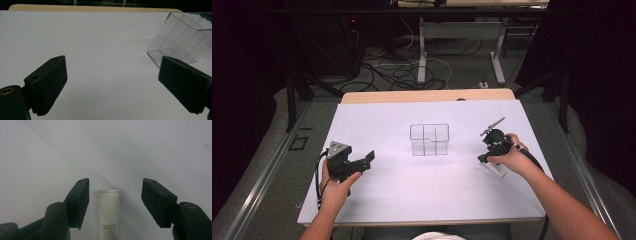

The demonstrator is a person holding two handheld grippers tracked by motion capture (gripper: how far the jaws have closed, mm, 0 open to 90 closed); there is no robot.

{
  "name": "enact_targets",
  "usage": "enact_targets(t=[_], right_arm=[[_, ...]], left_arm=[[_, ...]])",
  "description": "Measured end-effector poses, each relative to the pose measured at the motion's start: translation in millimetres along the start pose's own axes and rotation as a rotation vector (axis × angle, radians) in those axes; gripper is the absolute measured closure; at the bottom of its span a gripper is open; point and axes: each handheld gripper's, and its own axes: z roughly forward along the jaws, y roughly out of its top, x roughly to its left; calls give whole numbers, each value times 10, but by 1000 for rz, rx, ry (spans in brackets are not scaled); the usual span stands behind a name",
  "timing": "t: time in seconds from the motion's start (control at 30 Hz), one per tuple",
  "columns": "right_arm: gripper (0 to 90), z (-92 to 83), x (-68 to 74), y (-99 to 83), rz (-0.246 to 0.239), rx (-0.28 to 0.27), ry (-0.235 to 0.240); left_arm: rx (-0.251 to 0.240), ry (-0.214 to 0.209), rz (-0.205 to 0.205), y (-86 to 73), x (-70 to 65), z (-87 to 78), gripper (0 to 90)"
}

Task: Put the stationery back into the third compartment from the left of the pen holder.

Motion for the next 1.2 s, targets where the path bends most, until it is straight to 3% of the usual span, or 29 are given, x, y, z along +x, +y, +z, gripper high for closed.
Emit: enact_targets(t=[0.13, 0.27, 0.4, 0.47, 0.57, 0.8, 1.2], right_arm=[[405, 27, -14, -44, 47, 32, 15], [444, 75, -1, -81, 63, 51, 46], [484, 122, -5, -95, 28, 90, 65], [499, 133, 13, -100, 29, 96, 41], [518, 166, 22, -104, 33, 81, 67], [537, 180, 14, -96, 5, 107, 38], [644, 161, -12, -102, -6, 110, 44]], left_arm=[[2, -1, 0, -4, -4, 5, 84], [4, -2, 0, -4, -7, 9, 85], [4, -2, -1, -6, -7, 9, 86], [5, -2, 0, -6, -8, 8, 86], [5, -2, 0, -5, -8, 8, 86], [5, -2, 1, -6, -7, 9, 87], [5, -1, 1, -6, -7, 9, 88]])
